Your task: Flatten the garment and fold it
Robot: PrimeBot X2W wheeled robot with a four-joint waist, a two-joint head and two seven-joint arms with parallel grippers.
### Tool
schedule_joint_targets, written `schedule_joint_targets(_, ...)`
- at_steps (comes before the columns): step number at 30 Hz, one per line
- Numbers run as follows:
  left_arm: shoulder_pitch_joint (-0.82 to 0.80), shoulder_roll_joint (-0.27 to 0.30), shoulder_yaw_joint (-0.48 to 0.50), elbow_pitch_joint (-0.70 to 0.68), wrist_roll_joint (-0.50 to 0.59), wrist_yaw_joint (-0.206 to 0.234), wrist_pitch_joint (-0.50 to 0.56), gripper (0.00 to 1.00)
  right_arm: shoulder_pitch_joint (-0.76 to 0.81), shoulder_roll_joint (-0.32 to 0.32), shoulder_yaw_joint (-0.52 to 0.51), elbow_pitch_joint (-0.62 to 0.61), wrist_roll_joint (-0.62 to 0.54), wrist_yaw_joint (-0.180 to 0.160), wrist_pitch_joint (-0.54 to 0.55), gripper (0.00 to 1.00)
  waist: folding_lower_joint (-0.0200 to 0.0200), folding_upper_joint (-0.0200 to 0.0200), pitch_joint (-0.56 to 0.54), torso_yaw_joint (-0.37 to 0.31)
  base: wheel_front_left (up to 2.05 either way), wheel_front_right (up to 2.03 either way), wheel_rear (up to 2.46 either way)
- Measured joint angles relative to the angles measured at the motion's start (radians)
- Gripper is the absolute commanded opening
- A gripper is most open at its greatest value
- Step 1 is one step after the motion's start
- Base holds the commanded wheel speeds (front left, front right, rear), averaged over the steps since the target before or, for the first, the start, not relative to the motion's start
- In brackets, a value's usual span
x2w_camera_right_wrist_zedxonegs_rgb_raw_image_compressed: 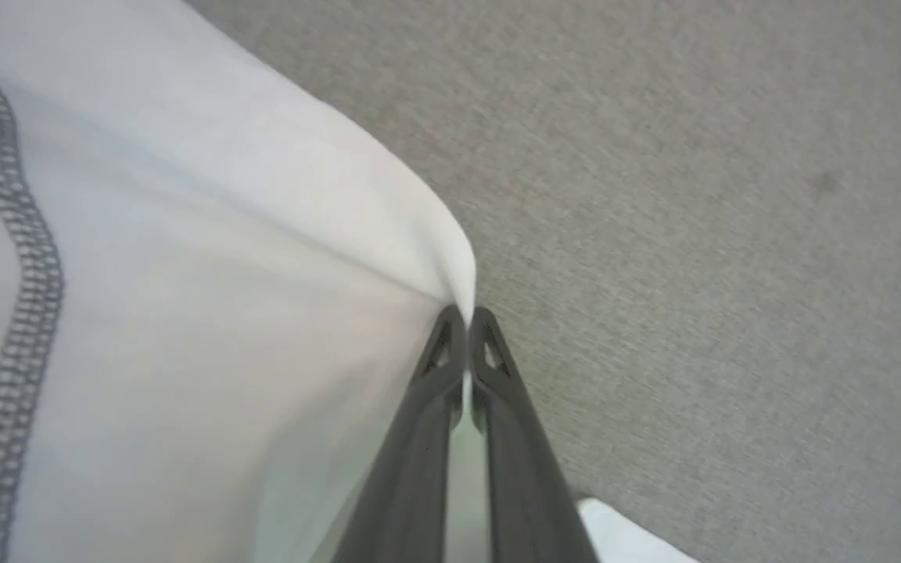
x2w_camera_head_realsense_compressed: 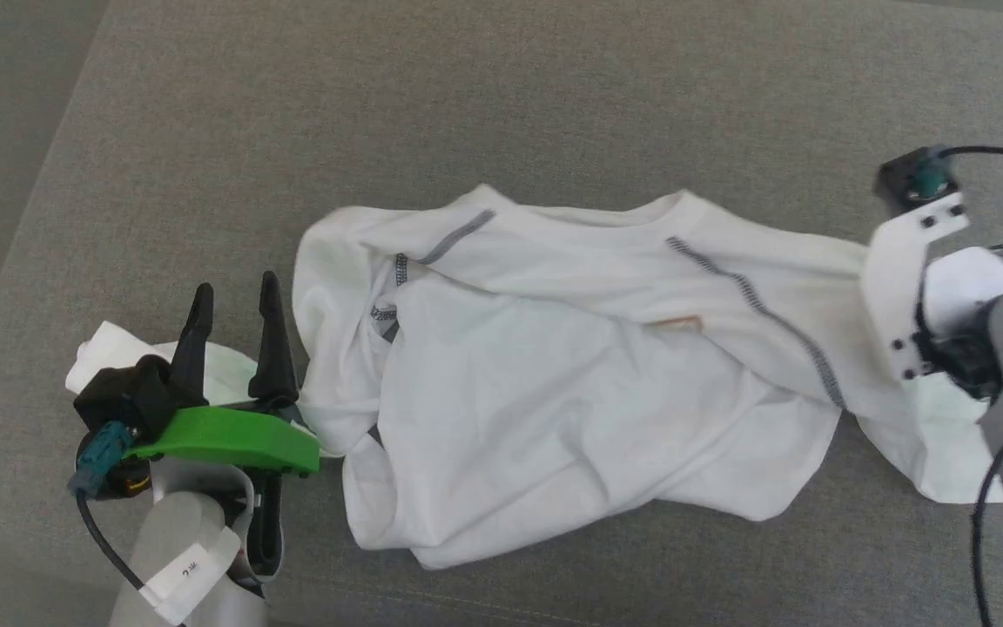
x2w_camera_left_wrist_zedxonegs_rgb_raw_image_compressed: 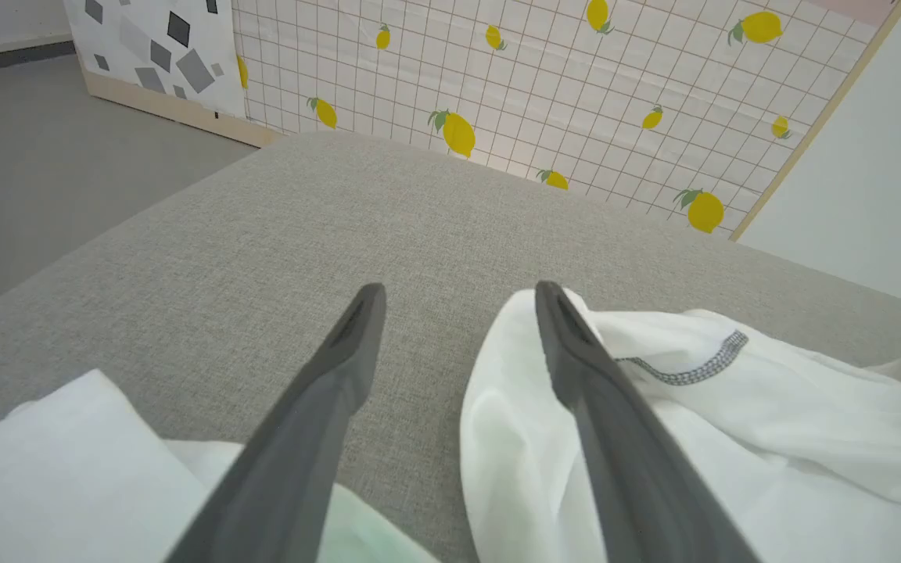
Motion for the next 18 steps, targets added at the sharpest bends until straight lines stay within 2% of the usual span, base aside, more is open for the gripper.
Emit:
schedule_joint_targets(4,-0.002,0.002,0.000,-0.005,0.000,0.000,0.000,1.00,-0.001,-0.037,-0.140,0.003,-0.063,0.000,-0.010,0.00,0.0000,0.0000,0.004,-0.012,0.00,0.00,0.00)
schedule_joint_targets(8,-0.014,0.002,-0.005,-0.006,0.000,0.000,0.000,1.00,-0.001,-0.023,-0.236,0.012,-0.120,0.000,-0.023,0.00,0.0000,0.0000,0.011,-0.016,0.00,0.00,0.00)
schedule_joint_targets(9,-0.014,0.002,-0.006,-0.006,0.000,0.000,0.000,1.00,-0.001,-0.009,-0.261,0.009,-0.128,0.000,-0.046,0.15,0.0000,0.0000,0.012,-0.016,0.00,0.00,0.00)
schedule_joint_targets(10,-0.015,0.003,-0.007,-0.005,0.000,0.000,0.000,1.00,-0.001,0.001,-0.270,0.007,-0.133,0.000,-0.063,0.97,0.0000,0.0000,0.013,-0.017,0.00,0.00,0.00)
schedule_joint_targets(11,-0.015,0.003,-0.008,-0.004,0.000,0.000,0.000,1.00,0.001,0.014,-0.275,0.004,-0.133,0.000,-0.083,1.00,0.0000,0.0000,0.012,-0.018,0.00,0.00,0.00)
schedule_joint_targets(18,-0.015,0.008,-0.020,0.008,0.000,0.000,0.000,1.00,0.065,0.099,-0.371,-0.086,-0.081,0.000,-0.300,1.00,0.0000,-0.0001,-0.018,-0.021,0.00,0.00,0.00)
